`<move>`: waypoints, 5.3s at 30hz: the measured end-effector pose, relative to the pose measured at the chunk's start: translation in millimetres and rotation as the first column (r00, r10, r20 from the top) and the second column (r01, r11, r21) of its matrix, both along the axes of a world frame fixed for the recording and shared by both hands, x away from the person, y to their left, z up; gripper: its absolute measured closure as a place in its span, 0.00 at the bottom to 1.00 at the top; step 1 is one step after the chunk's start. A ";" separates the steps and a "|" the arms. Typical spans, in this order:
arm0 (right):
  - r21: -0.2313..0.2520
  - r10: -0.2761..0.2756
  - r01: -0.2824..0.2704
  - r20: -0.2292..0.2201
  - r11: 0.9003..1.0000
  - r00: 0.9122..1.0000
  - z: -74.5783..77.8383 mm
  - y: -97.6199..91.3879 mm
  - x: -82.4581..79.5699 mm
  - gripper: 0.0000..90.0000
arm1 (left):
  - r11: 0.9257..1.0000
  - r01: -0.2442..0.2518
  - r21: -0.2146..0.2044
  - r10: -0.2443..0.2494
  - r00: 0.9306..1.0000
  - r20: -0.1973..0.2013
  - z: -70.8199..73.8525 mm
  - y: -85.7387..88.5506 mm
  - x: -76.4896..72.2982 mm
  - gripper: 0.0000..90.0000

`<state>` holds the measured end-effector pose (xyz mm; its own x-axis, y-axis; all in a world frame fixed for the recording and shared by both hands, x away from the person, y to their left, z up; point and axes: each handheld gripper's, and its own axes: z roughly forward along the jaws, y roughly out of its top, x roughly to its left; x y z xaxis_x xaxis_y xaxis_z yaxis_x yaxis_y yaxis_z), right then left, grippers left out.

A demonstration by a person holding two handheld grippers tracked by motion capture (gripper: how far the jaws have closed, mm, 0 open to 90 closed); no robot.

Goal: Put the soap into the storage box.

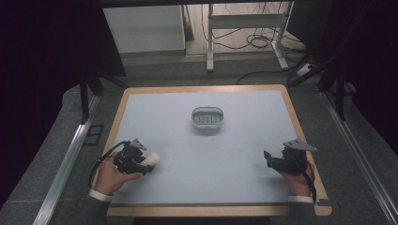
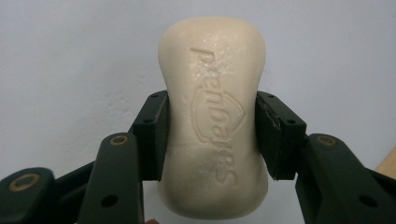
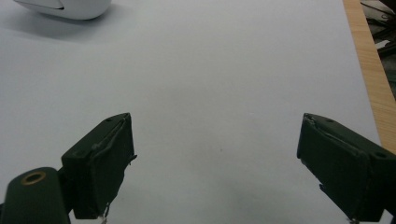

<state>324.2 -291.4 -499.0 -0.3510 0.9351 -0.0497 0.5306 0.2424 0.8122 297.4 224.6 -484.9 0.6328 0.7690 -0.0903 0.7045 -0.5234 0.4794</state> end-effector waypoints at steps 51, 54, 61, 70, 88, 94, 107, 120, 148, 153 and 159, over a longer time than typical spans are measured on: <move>-0.018 0.008 -0.008 -0.010 1.000 1.000 -4.6 3.5 1.8 0.12 | 1.000 0.013 -0.008 -0.013 1.000 0.022 25.7 -9.2 39.3 0.55; -0.021 0.012 -0.013 -0.011 1.000 1.000 -4.2 4.7 1.7 0.12 | 1.000 0.012 -0.007 -0.012 1.000 0.020 26.2 -11.0 42.1 0.55; -0.021 0.013 -0.013 -0.016 1.000 1.000 -5.2 5.5 2.1 0.12 | 1.000 0.016 -0.010 -0.016 1.000 0.020 26.7 -14.6 47.0 0.55; -0.022 0.009 -0.009 -0.020 1.000 1.000 -5.7 4.9 2.7 0.12 | 1.000 0.019 -0.012 -0.019 0.999 0.028 31.2 -17.5 55.2 0.55; -0.025 0.012 -0.012 -0.023 1.000 1.000 -6.3 6.2 2.7 0.12 | 0.999 0.042 -0.019 -0.041 0.998 0.038 34.3 -30.1 72.1 0.55; -0.028 0.013 -0.014 -0.023 1.000 1.000 -7.3 7.1 3.3 0.12 | 0.999 0.041 -0.018 -0.040 0.999 0.037 35.4 -31.1 77.6 0.55; -0.033 0.013 -0.014 -0.027 0.999 1.000 -7.9 7.5 3.5 0.12 | 0.999 0.048 -0.021 -0.047 0.998 0.043 41.7 -36.1 90.3 0.55; -0.033 0.013 -0.014 -0.031 0.999 0.999 -8.9 7.3 3.9 0.12 | 0.997 0.080 0.005 -0.080 0.996 0.043 48.7 -50.3 101.2 0.55; -0.033 0.014 -0.016 -0.034 0.999 0.999 -10.7 6.7 4.5 0.12 | 0.991 0.135 0.022 -0.136 0.990 0.045 58.9 -86.5 129.7 0.55; -0.034 0.015 -0.016 -0.035 0.999 0.999 -10.5 6.3 4.3 0.12 | 0.991 0.136 0.003 -0.136 0.990 0.036 56.4 -89.8 136.9 0.55; -0.035 0.014 -0.016 -0.036 0.999 0.999 -11.5 6.1 4.9 0.12 | 0.990 0.137 -0.027 -0.136 0.990 0.029 56.4 -90.5 143.3 0.55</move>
<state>329.1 -285.4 -510.5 -0.3671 0.9276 -0.0698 0.5549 0.2786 0.7839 440.7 134.1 -428.5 0.7339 0.6729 -0.0925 0.6142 -0.5994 0.5133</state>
